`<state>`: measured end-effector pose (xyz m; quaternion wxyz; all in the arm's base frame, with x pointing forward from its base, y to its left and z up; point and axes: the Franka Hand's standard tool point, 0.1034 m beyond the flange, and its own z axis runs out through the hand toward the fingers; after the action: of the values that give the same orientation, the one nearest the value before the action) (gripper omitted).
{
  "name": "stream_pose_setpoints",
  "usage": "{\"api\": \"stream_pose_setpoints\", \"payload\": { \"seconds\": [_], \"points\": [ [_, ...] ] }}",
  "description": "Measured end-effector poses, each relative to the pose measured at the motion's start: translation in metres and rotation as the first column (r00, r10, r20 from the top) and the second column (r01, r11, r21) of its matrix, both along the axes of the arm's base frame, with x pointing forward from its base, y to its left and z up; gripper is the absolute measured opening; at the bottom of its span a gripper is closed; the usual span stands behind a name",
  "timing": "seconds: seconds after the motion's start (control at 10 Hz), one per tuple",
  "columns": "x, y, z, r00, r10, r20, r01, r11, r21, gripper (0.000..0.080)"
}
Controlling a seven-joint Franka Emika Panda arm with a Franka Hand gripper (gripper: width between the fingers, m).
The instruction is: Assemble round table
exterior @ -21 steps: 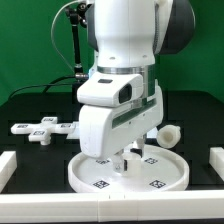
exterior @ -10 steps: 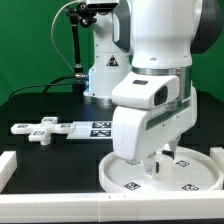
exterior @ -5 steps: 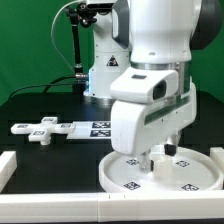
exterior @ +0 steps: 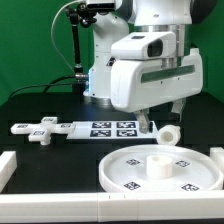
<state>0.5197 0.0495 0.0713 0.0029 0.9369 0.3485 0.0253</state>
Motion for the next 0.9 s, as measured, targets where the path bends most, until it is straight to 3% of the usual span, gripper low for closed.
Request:
{"api": "stream_pose_setpoints", "payload": {
  "seconds": [0.3, 0.5, 0.9],
  "points": [
    [0.003, 0.000, -0.002, 0.999, -0.039, -0.003, 0.039, 0.999, 0.003, 0.0649],
    [0.002, 0.002, -0.002, 0.981, -0.192, -0.008, 0.192, 0.981, 0.018, 0.0649],
    [-0.011, 0.001, 0.001, 0.765, -0.641, -0.053, 0.643, 0.764, 0.050, 0.0649]
  ]
}}
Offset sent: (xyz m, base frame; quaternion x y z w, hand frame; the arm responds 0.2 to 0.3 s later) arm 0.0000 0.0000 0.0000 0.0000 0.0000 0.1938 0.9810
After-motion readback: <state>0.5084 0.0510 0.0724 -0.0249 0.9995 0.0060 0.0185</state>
